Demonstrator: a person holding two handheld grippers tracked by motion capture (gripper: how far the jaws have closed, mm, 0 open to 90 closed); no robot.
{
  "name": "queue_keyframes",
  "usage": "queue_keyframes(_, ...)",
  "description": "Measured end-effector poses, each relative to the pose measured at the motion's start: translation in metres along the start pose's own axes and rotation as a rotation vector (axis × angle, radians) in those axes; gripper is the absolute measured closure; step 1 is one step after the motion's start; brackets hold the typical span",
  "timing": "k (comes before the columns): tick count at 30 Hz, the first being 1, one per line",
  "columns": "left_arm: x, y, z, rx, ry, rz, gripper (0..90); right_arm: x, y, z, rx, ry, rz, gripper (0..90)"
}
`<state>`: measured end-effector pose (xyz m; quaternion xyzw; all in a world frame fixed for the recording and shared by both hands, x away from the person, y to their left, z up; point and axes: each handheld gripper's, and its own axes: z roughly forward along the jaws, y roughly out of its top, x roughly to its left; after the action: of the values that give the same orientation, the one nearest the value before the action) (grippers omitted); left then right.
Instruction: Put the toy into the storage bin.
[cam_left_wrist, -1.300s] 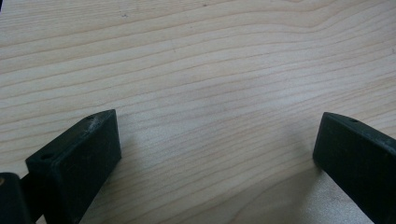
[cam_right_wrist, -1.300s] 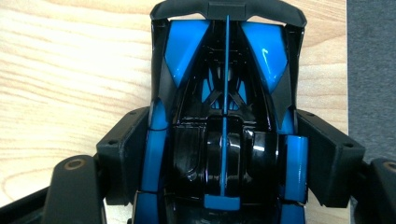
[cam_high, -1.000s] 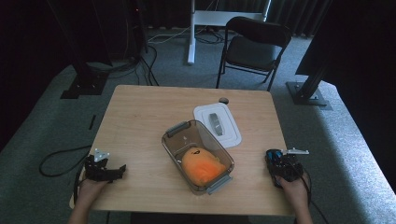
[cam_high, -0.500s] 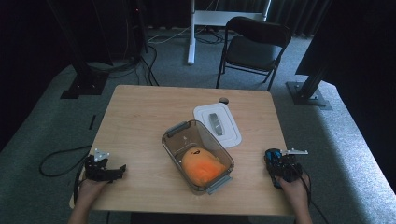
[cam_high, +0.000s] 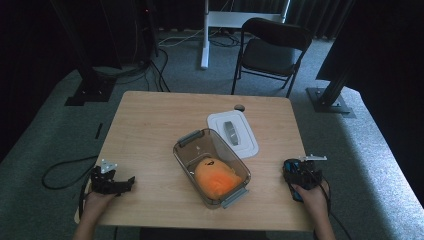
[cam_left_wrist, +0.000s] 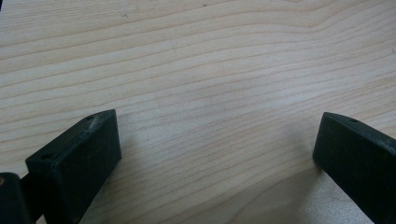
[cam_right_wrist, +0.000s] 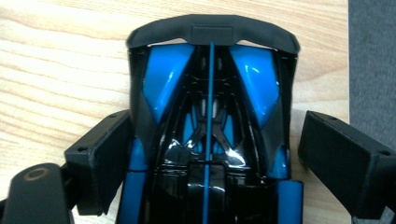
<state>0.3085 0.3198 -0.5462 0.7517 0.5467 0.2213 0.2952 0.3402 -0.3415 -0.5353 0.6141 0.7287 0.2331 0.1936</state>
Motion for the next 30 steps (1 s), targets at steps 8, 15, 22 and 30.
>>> queue_keyframes(8, -0.0001, 0.0000, 0.0001, -0.001, 0.000, -0.001, 1.3, 0.0032, 0.0052, 0.0001, 0.004, 0.029, -0.033, 21.7)
queue_keyframes(15, 0.0000, 0.0000, 0.0000, -0.001, 0.000, -0.001, 1.3, 0.0038, 0.0076, 0.0001, 0.010, 0.017, -0.017, 25.0)
queue_keyframes(22, 0.0000, 0.0000, 0.0001, -0.001, 0.000, -0.002, 1.3, 0.0017, 0.0092, -0.0009, 0.014, 0.037, 0.023, 25.3)
queue_keyframes(30, 0.0000, 0.0000, 0.0000, 0.000, 0.000, 0.000, 1.3, 0.0033, 0.0084, -0.0052, 0.016, 0.046, 0.023, 25.3)
